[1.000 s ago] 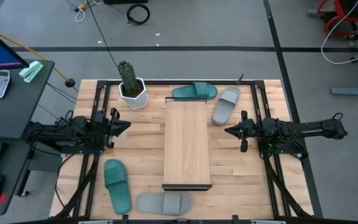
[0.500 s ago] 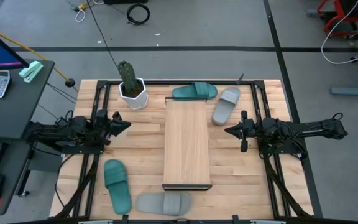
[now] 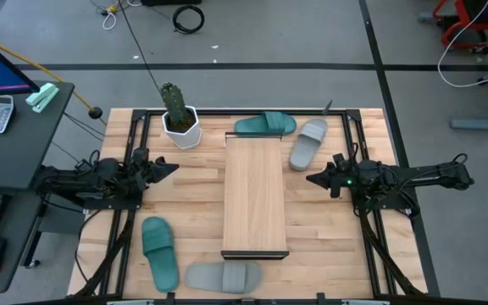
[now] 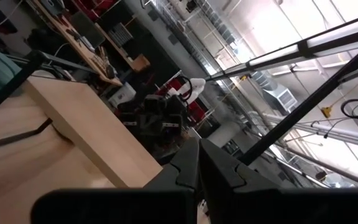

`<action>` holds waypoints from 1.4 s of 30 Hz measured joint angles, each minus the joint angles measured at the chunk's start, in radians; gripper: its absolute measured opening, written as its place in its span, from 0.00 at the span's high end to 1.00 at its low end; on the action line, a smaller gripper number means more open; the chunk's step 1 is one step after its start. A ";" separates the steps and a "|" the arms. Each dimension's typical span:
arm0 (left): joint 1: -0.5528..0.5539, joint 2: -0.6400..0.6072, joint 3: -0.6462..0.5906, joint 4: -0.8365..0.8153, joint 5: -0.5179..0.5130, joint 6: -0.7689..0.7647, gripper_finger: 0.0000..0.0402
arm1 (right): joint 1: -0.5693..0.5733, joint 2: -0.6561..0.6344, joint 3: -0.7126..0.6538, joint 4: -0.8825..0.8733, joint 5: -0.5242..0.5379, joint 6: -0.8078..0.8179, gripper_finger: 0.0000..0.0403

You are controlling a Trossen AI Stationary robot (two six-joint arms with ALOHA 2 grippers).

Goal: Pick and place slides into the shelf
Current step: Put the bottom green slide on the shelf

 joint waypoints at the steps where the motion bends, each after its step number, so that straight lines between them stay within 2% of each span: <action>1: 0.000 0.000 0.000 -0.002 0.000 -0.002 0.95 | 0.000 0.000 0.000 0.000 0.000 0.013 0.97; 15: 0.000 0.000 0.000 -0.007 -0.018 0.000 0.91 | 0.000 0.000 0.001 -0.001 0.075 0.074 0.97; 21: 0.000 0.000 0.000 -0.007 -0.023 -0.039 0.85 | 0.000 0.000 0.114 -0.039 0.034 0.062 0.96; 27: 0.000 0.000 0.004 0.003 -0.022 -0.090 0.80 | -0.001 0.042 0.404 -0.357 0.052 -0.039 0.96; 34: 0.000 0.008 0.088 0.005 -0.016 0.033 0.80 | -0.001 0.192 0.755 -0.795 0.086 -0.086 0.95; 42: 0.000 0.138 0.222 -0.016 0.003 0.126 0.78 | -0.001 0.415 1.070 -1.193 0.246 -0.021 0.95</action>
